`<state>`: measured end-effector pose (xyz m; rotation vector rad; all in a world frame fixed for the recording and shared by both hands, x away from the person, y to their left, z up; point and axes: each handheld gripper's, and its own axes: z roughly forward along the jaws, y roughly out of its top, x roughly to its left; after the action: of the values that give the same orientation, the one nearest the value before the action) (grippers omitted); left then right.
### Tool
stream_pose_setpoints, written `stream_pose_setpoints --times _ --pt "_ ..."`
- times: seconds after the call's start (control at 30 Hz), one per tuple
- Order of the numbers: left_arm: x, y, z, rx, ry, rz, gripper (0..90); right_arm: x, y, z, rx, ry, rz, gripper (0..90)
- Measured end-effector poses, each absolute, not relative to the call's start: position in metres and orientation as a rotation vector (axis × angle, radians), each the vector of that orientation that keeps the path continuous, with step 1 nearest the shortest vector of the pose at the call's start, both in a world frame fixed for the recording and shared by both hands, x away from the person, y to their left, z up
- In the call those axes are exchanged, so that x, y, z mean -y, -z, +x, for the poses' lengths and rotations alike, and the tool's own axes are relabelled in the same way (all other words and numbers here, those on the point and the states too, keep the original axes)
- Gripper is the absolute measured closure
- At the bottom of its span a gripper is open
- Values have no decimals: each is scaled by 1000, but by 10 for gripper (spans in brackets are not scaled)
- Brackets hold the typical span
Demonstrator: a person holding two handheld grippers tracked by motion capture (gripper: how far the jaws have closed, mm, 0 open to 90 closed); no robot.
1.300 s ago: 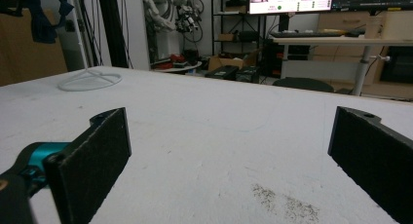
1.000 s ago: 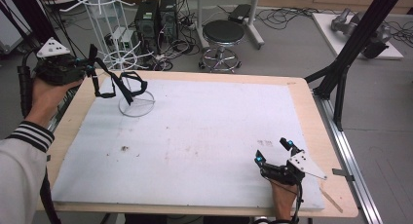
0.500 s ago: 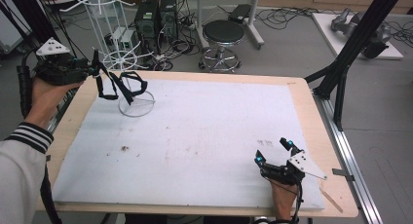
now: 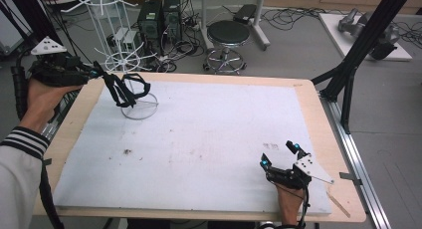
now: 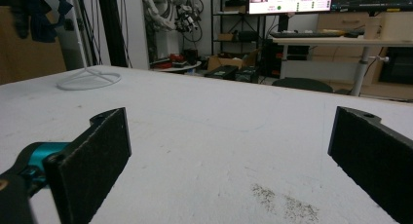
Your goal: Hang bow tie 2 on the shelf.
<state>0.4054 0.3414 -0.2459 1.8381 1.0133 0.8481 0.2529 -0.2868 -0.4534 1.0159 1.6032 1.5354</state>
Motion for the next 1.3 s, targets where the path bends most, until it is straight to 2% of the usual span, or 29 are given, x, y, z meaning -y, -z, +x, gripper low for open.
stream_pose_setpoints --times 0.13,0.33,0.6,0.87,1.3 --pt "-341 245 403 -1006 -814 1846 195 287 453 253 -1604 -1539 1018 11" --pt "-340 244 394 -965 -766 1827 140 287 453 253 -1608 -1539 1004 11" --pt "-336 254 364 -867 -723 1744 123 287 454 253 -1610 -1539 1011 11" --pt "-328 298 323 -780 -687 1680 123 287 454 253 -1602 -1537 1005 10" --pt "-313 379 288 -753 -687 1579 123 287 454 253 -1601 -1538 1007 11"
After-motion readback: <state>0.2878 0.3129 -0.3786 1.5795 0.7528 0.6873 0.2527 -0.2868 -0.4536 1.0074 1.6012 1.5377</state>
